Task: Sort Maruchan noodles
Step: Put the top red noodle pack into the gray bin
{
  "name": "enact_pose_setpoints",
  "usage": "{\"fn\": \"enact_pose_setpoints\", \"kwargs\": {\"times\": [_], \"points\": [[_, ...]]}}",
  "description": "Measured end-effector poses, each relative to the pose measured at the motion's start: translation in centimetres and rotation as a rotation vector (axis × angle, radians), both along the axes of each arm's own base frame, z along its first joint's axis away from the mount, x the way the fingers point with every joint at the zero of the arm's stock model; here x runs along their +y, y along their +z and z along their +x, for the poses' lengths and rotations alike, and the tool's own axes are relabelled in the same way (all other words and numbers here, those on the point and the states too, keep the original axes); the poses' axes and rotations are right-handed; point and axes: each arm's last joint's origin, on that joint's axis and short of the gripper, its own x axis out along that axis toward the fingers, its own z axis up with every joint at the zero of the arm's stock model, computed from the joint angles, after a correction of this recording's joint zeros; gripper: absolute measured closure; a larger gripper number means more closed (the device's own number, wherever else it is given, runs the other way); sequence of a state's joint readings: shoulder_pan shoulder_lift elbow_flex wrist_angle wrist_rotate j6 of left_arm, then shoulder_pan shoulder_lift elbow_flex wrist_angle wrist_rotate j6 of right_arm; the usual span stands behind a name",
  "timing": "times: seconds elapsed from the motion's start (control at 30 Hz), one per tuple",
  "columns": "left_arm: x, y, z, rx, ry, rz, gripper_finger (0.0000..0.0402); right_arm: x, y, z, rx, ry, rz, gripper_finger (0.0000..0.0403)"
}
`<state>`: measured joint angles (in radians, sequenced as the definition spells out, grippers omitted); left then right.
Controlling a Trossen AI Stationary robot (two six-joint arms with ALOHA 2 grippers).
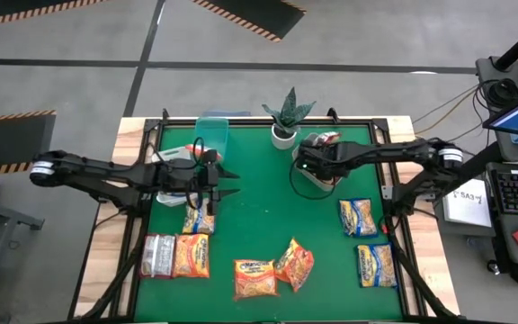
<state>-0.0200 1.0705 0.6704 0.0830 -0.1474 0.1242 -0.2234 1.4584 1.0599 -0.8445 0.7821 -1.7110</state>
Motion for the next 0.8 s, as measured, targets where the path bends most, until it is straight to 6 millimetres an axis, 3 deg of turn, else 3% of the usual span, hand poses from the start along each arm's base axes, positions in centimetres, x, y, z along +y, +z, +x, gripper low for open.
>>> {"fn": "enact_pose_setpoints", "kwargs": {"times": [0.47,0.8], "points": [[0.0,-1.4,1.2,0.05,0.0,-0.001,0.0238,-0.8,-4.1,2.1,0.125,-0.006,-0.071,0.039],[0.0,-1.5,1.4,0.046,0.0,-0.001,0.0238,-0.8,-4.4,2.4,0.059,-0.035,-0.038,0.039]]}}
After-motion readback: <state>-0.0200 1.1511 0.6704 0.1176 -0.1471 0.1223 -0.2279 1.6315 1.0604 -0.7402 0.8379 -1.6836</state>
